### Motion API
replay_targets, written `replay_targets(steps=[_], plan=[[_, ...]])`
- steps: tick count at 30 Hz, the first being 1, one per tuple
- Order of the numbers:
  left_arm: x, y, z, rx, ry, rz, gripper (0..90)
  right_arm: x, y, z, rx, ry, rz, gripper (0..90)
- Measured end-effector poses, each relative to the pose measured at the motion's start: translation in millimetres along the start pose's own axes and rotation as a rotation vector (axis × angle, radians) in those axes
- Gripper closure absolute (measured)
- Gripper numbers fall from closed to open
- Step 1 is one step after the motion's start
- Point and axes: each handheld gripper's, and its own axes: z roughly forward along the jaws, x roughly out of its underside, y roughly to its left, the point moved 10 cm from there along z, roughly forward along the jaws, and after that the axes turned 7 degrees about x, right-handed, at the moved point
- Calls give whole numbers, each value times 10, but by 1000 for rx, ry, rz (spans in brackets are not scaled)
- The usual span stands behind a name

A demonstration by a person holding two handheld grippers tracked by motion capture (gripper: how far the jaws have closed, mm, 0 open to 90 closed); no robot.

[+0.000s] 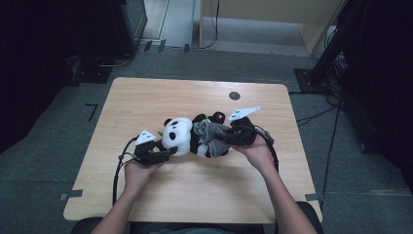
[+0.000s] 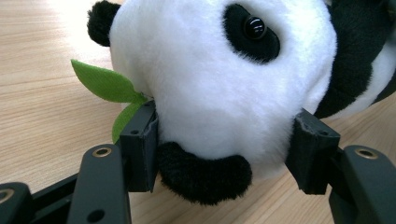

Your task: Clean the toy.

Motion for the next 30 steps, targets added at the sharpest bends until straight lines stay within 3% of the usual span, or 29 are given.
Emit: replay_targets(steps=[3,8,16,22,30], plan=[[1,13,0,3,-1,-7,366,62,-168,-98,59,3,24,787],[3,5,-2,4,0,-2,360,217,-286,-112,74,29,68,785],[-1,-4,-9,6,-3,0,357,95,-253,-268,57,-47,97,785],[-18,-11,-13,5,-12,-11,355,-168,53,-469,9,-105,56,784],[-29,-18,-20,8,11,-6,356,-222,590,-378,-63,-79,-17,783]])
